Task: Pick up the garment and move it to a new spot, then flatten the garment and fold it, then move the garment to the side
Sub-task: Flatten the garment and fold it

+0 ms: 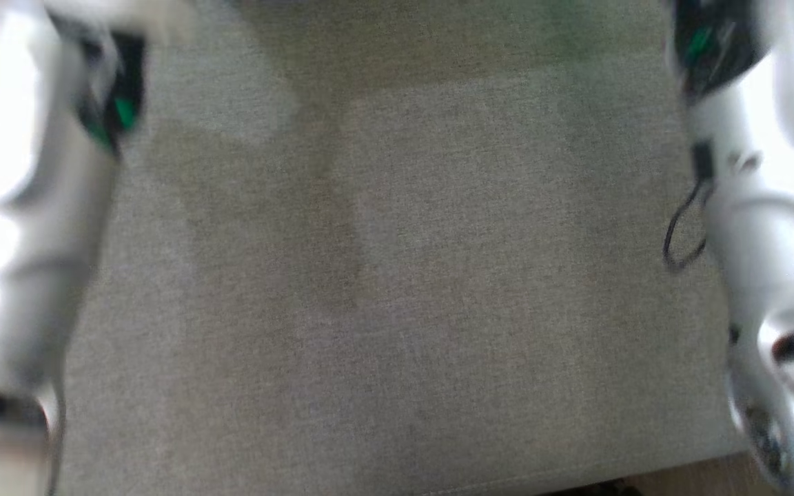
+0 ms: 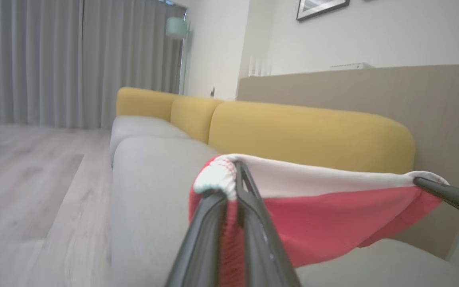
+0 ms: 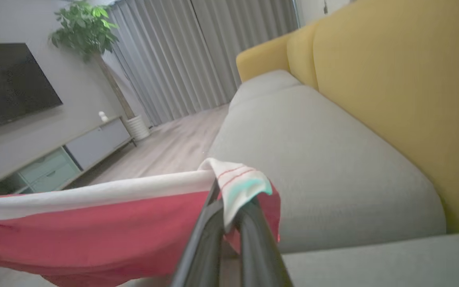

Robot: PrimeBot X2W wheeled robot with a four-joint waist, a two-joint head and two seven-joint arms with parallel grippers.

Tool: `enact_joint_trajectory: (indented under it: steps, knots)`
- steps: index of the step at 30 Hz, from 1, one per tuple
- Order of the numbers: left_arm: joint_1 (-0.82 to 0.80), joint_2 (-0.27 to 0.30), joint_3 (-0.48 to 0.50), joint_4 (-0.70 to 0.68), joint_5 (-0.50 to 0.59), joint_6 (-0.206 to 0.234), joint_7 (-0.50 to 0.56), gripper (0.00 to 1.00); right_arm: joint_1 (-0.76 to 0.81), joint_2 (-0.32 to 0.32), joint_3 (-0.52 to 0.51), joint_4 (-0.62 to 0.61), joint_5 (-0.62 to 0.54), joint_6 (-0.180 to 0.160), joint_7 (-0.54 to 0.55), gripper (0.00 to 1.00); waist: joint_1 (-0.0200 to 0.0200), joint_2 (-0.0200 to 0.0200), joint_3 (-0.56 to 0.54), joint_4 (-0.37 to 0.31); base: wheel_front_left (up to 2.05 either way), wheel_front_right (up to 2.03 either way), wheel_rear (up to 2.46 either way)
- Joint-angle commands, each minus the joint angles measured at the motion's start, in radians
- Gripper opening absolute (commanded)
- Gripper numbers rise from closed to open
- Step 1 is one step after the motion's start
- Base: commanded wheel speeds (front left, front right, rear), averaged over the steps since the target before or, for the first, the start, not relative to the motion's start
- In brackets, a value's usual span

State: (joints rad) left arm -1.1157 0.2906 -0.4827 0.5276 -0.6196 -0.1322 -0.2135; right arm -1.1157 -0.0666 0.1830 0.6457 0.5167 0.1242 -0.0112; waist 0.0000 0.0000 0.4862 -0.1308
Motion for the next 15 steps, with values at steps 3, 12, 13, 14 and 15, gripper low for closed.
enact_joint_trajectory:
  steps: [3,12,13,14,15]
  knots:
    - [0.087,0.054,-0.017,-0.04,-0.056,0.002,-0.034,0.0,0.076,0.015,0.028,-0.027,0.001,0.007,-0.018,0.0,0.0,0.0,-0.012,0.017,0.0,0.0,0.0]
    - [0.564,0.016,0.015,-0.316,-0.04,0.002,-0.048,0.0,0.512,-0.157,0.097,-0.313,0.074,0.007,0.075,0.0,0.0,0.0,-0.092,0.086,0.0,0.0,0.0]
    - [0.633,0.01,0.017,-0.344,-0.026,0.002,-0.048,0.0,0.581,-0.181,0.092,-0.357,0.083,0.007,0.095,0.0,0.0,0.0,-0.118,0.091,0.0,0.0,0.0]
    - [0.705,0.004,0.018,-0.368,-0.018,0.002,-0.048,0.0,0.652,-0.204,0.089,-0.404,0.094,0.007,0.116,0.0,0.0,0.0,-0.145,0.095,0.0,0.0,0.0]
    - [0.777,-0.006,0.026,-0.395,-0.019,0.002,-0.048,0.0,0.724,-0.224,0.08,-0.456,0.107,0.007,0.137,0.0,0.0,0.0,-0.17,0.097,0.0,0.0,0.0]
